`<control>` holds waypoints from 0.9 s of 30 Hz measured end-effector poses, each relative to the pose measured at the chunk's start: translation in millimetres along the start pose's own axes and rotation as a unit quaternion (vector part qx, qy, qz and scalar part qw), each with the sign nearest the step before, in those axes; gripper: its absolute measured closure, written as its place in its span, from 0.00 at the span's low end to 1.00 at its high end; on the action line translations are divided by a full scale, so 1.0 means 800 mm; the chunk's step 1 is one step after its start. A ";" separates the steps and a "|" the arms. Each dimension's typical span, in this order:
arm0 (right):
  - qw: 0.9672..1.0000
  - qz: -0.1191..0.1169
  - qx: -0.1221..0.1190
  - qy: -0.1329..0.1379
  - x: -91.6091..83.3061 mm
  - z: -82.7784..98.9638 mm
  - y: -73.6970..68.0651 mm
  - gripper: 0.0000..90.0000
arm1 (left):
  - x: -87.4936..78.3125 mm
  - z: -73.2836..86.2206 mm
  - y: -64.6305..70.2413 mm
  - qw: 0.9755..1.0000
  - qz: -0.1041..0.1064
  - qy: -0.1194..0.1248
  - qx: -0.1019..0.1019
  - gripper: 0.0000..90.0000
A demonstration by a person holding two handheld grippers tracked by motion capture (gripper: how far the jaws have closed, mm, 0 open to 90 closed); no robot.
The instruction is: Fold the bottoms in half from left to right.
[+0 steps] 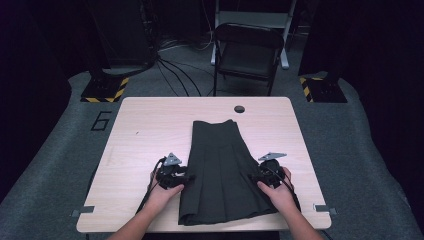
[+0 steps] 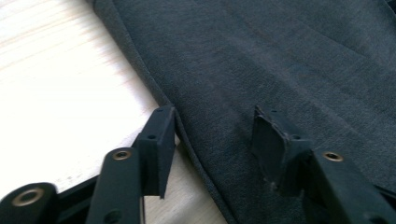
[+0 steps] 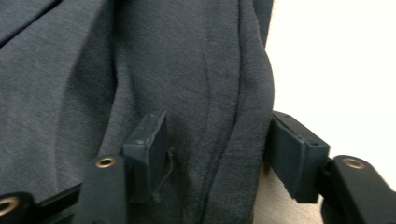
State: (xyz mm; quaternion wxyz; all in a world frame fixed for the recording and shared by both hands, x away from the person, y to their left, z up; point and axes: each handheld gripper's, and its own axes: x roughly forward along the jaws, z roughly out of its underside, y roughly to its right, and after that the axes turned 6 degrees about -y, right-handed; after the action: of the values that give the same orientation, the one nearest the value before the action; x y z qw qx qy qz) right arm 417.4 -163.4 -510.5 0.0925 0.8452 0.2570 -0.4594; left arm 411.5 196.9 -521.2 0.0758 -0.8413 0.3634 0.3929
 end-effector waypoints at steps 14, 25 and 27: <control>0.999 -0.016 -0.031 0.008 0.000 0.001 -0.017 0.84 | 0.004 -0.001 0.004 1.000 0.002 0.001 -0.009 0.83; 0.999 -0.022 -0.047 -0.016 -0.010 -0.010 -0.039 0.89 | -0.020 -0.003 0.002 1.000 -0.014 -0.018 -0.006 0.93; 0.998 -0.028 -0.048 -0.013 -0.011 -0.009 -0.044 0.89 | -0.026 -0.003 0.002 0.999 -0.019 -0.029 0.005 0.93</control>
State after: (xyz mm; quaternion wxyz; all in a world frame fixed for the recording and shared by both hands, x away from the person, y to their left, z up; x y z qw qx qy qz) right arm 400.5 -133.4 -496.6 0.1237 0.8262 0.3012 -0.4597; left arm 402.9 206.2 -504.9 0.0979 -0.8362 0.3468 0.4134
